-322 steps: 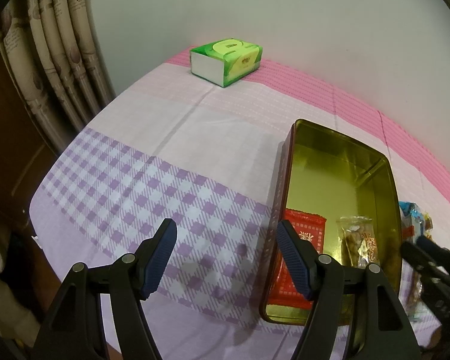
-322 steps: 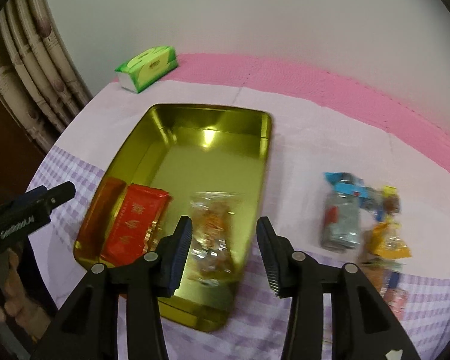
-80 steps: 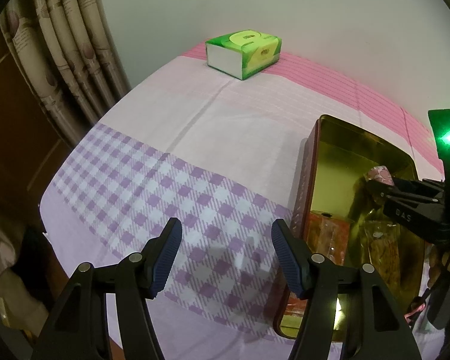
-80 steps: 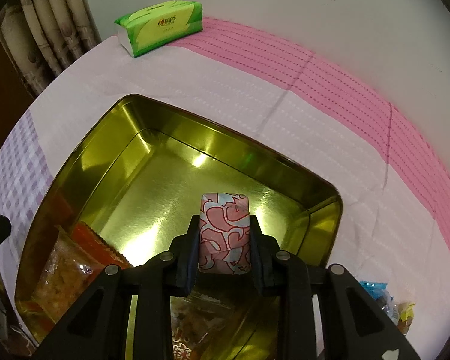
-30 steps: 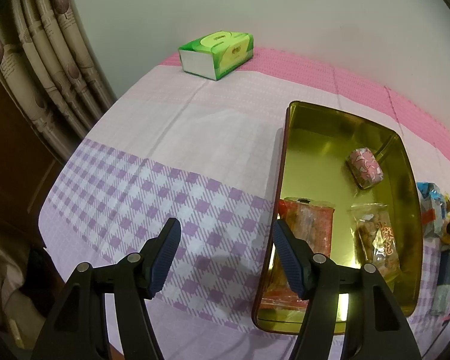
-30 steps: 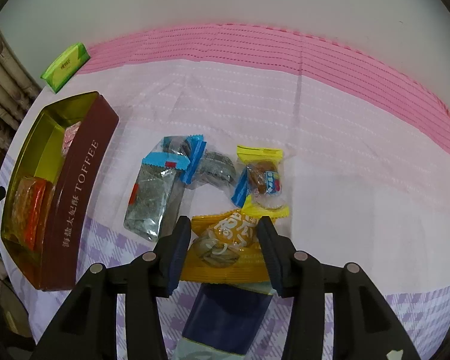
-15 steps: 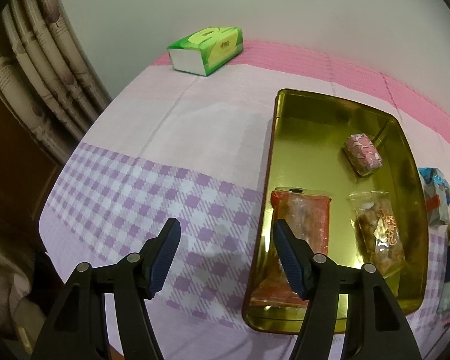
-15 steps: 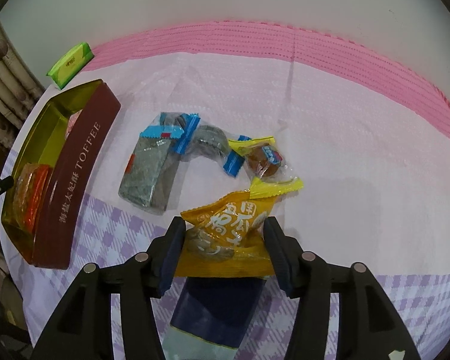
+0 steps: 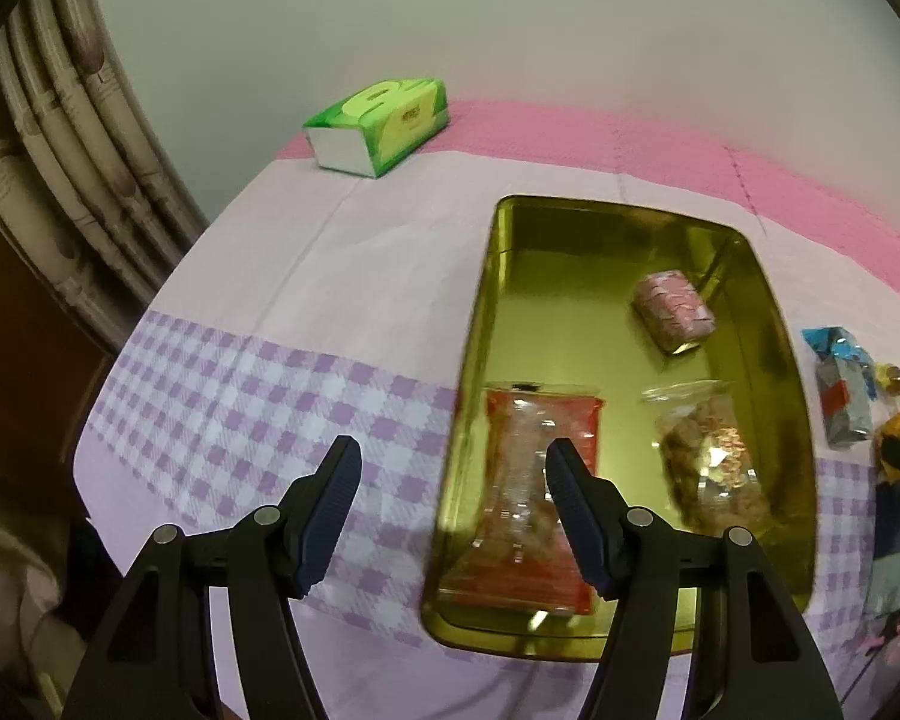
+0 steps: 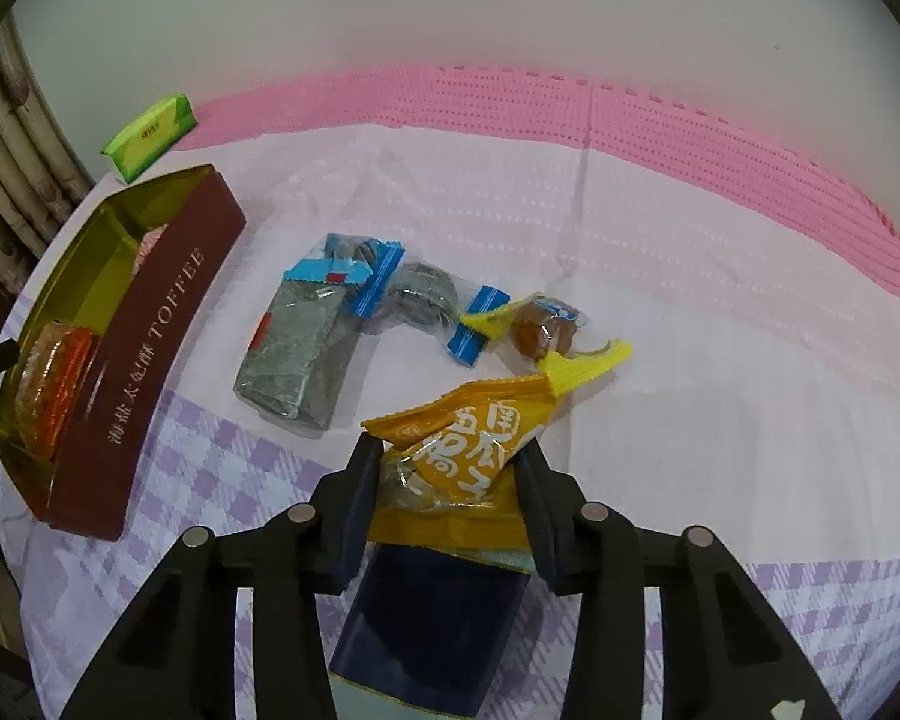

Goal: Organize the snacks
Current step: 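Lift the orange snack bag off the cloth with the right gripper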

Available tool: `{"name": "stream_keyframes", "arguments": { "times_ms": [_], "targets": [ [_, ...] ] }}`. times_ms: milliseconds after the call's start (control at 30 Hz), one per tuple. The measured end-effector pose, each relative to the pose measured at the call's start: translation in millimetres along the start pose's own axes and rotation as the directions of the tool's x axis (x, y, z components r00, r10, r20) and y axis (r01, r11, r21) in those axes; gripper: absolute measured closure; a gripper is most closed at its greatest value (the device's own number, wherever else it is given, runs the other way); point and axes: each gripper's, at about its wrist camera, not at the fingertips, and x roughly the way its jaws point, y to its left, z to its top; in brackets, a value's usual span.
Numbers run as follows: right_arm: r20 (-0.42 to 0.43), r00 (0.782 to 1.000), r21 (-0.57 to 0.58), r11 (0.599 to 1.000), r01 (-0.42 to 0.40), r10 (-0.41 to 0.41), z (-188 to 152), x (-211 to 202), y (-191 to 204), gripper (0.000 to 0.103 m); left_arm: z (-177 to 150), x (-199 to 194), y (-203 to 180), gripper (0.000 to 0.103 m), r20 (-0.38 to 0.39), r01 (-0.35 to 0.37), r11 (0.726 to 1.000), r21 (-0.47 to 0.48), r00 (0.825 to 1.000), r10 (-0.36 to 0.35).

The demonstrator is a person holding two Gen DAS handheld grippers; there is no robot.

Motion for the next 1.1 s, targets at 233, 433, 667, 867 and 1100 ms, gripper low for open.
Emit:
{"name": "stream_keyframes", "arguments": {
  "times_ms": [233, 433, 667, 867, 1100],
  "targets": [
    [0.081, 0.996, -0.01, 0.999, -0.031, 0.032, -2.3, -32.6, -6.7, 0.063, 2.0, -12.9, -26.5, 0.038, 0.006, 0.044, 0.999, 0.014, 0.999, -0.044],
    [0.144, 0.988, 0.008, 0.999, 0.053, -0.053, -5.7, -48.1, -33.1, 0.063, 9.2, -28.8, -65.5, 0.038, 0.027, 0.104, 0.993, 0.063, 0.994, -0.106],
    [0.149, 0.974, 0.149, 0.978, 0.147, -0.17, -16.8, -34.8, -89.4, 0.063, 12.3, -32.8, -116.4, 0.038, 0.001, 0.186, 0.973, 0.139, 0.982, -0.188],
    [0.161, 0.955, 0.213, 0.953, 0.214, -0.25, -25.9, -24.6, -118.1, 0.063, 15.2, -32.2, -155.9, 0.038, -0.029, 0.247, 0.952, 0.181, 0.969, -0.246],
    [0.175, 0.946, 0.25, 0.942, 0.225, -0.272, -30.8, -19.6, -128.3, 0.063, 23.3, -24.3, -189.2, 0.038, -0.042, 0.278, 0.939, 0.202, 0.96, -0.275]
  ]
}}
